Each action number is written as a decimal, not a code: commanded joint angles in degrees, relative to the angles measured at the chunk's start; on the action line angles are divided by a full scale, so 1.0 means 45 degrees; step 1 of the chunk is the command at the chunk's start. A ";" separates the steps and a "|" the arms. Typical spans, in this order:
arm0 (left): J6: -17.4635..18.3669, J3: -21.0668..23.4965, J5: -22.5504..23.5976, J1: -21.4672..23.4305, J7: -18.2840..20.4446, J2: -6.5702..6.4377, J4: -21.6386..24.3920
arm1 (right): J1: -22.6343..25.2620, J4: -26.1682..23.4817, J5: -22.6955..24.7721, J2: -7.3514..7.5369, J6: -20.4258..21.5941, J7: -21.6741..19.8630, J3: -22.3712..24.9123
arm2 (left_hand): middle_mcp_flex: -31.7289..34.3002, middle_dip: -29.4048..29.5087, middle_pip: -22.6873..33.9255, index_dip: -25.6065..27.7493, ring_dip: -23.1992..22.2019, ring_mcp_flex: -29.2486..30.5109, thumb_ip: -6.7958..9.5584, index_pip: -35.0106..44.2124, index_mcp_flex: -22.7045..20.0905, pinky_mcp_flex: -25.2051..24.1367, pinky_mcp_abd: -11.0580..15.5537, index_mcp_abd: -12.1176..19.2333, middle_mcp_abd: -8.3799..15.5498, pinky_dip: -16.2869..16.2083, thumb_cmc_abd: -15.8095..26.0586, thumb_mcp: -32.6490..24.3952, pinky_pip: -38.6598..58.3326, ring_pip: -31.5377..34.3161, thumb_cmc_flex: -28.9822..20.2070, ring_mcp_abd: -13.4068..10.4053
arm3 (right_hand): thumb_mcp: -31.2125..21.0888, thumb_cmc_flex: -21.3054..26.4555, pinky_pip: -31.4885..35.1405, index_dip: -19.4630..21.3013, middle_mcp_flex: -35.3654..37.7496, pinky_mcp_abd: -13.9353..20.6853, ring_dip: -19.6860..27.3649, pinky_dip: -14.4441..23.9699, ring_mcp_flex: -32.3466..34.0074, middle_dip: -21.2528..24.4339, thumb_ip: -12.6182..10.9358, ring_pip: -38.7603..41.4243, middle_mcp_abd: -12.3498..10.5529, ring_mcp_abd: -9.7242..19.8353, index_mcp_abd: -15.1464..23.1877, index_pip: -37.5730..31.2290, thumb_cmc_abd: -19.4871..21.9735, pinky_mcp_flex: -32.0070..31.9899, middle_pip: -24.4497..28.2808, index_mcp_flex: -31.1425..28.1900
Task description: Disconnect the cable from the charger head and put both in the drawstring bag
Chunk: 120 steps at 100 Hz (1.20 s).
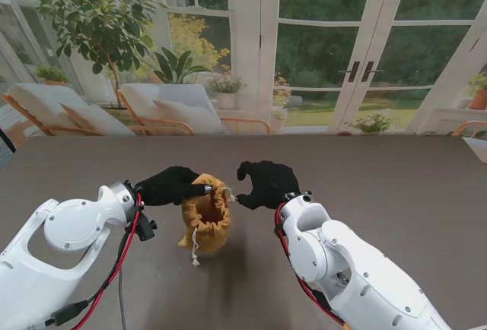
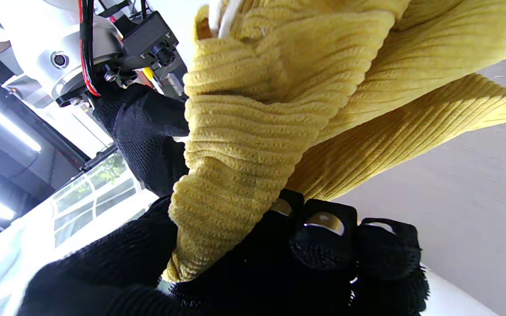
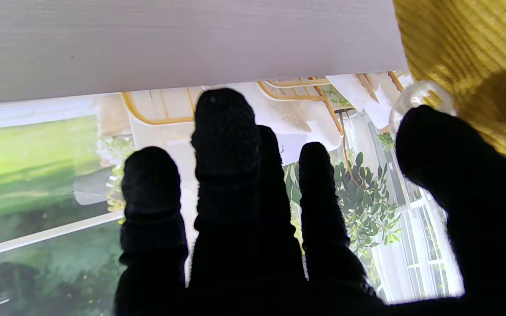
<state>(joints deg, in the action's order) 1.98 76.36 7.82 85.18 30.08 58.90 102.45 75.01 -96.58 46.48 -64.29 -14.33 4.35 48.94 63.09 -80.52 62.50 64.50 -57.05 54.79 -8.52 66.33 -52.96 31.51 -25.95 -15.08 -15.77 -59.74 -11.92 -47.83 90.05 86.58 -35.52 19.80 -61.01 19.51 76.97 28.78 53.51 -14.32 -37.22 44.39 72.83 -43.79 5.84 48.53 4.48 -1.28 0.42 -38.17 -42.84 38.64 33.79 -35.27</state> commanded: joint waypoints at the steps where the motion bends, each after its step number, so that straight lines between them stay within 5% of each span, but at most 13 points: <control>1: -0.0067 0.0041 -0.0074 0.0059 0.0265 -0.0003 0.0149 | 0.0198 0.0030 -0.0015 -0.0140 -0.0061 0.0023 -0.0141 | -0.0210 -0.0194 0.0031 0.0210 -0.0231 -0.0258 -0.0380 0.0237 -0.0056 -0.0383 0.0565 -0.0358 -0.0045 -0.0304 -0.0269 -0.0265 -0.0136 -0.0092 0.0166 0.0222 | 0.0207 -0.0368 -0.0249 -0.0193 -0.0585 -0.0254 -0.0114 0.0497 -0.0044 0.0148 0.0386 -0.0059 0.0221 0.0148 -0.0267 0.0193 -0.0844 0.2223 0.0136 0.0544; 38: -0.0326 0.0047 -0.0191 0.0085 0.0386 -0.0016 0.0266 | 0.0370 0.0313 -0.0151 -0.0431 -0.0277 0.1255 -0.0581 | -0.0161 -0.0104 -0.0053 0.0164 -0.0187 -0.0197 -0.0249 0.0087 -0.0090 -0.0290 0.0487 -0.0409 -0.0138 -0.0349 -0.0204 0.0048 -0.0104 -0.0133 -0.0038 0.0328 | 0.0818 -0.0583 -0.0248 -0.0414 -0.0802 -0.0163 -0.0140 0.0493 -0.0094 0.0199 0.0306 0.0025 0.0290 0.0135 -0.0573 0.0056 -0.0219 0.2093 0.0286 0.0850; 61: -0.0532 0.0165 -0.0071 0.0236 0.0479 -0.0045 0.0404 | 0.0679 0.0122 -0.0252 -0.0364 0.0016 0.1141 -0.0305 | -0.0164 -0.0091 -0.0054 0.0136 -0.0162 -0.0155 -0.0199 0.0014 -0.0114 -0.0240 0.0459 -0.0449 -0.0143 -0.0350 -0.0180 0.0148 -0.0090 -0.0145 -0.0102 0.0351 | 0.0558 -0.1450 -0.0568 -0.1038 -0.1656 -0.0394 -0.0187 0.0554 -0.0504 0.0226 0.0752 0.0029 0.0254 0.0142 -0.2585 0.0233 -0.1230 0.1565 0.0445 0.2614; 84: -0.0755 0.0217 0.0058 0.0329 0.0466 -0.0047 0.0508 | 0.0977 -0.0215 -0.0081 -0.0254 0.0392 0.1007 0.0096 | -0.0168 -0.0060 -0.0088 0.0127 -0.0130 -0.0139 -0.0171 -0.0025 -0.0109 -0.0204 0.0408 -0.0473 -0.0183 -0.0350 -0.0190 0.0215 -0.0068 -0.0146 -0.0187 0.0393 | -0.0330 -0.2086 -0.0813 -0.1411 -0.2288 -0.0505 -0.0194 0.0676 -0.0902 0.0301 0.1152 -0.0013 0.0325 0.0190 -0.2738 0.0094 -0.2229 0.1209 0.0517 0.3040; 112: -0.0808 0.0111 -0.0067 0.0200 0.0477 -0.0035 0.0425 | 0.0883 -0.0088 -0.0129 -0.0392 0.0117 0.1435 -0.0244 | -0.0159 0.0005 -0.0114 0.0079 -0.0096 -0.0135 -0.0125 -0.0132 -0.0109 -0.0197 0.0383 -0.0503 -0.0205 -0.0338 -0.0126 0.0382 -0.0073 -0.0152 -0.0283 0.0412 | 0.0303 -0.1970 -0.0852 -0.1534 -0.2328 -0.0570 -0.0265 0.0796 -0.0953 0.0334 0.1039 0.0266 0.0485 0.0093 -0.2351 -0.0047 -0.1132 0.1197 0.0673 0.2898; 120: -0.0791 0.0097 -0.0085 0.0173 0.0502 -0.0039 0.0400 | 0.0776 0.0077 -0.0199 -0.0469 -0.0024 0.1628 -0.0440 | -0.0160 0.0012 -0.0112 0.0075 -0.0091 -0.0135 -0.0104 -0.0152 -0.0104 -0.0193 0.0399 -0.0484 -0.0206 -0.0335 -0.0112 0.0420 -0.0070 -0.0151 -0.0304 0.0413 | 0.1181 -0.1473 -0.0795 -0.1463 -0.2108 -0.0555 -0.0216 0.0808 -0.0842 0.0348 0.0734 0.0417 0.0548 0.0053 -0.1757 -0.0127 -0.0112 0.1248 0.0701 0.2606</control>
<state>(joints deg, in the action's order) -1.53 76.78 7.72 86.12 31.10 58.64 104.12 78.60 -96.78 45.72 -65.53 -14.23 11.99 47.40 63.07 -80.52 61.76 64.51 -57.07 54.79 -8.52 65.26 -52.96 31.50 -25.95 -15.29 -16.05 -60.08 -11.92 -47.08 89.87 86.18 -35.66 20.13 -58.92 11.46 74.08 22.66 44.98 -15.02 -37.89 45.80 69.19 -42.82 9.84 49.24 5.39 -1.16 -9.29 -38.10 -45.30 38.64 36.02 -23.17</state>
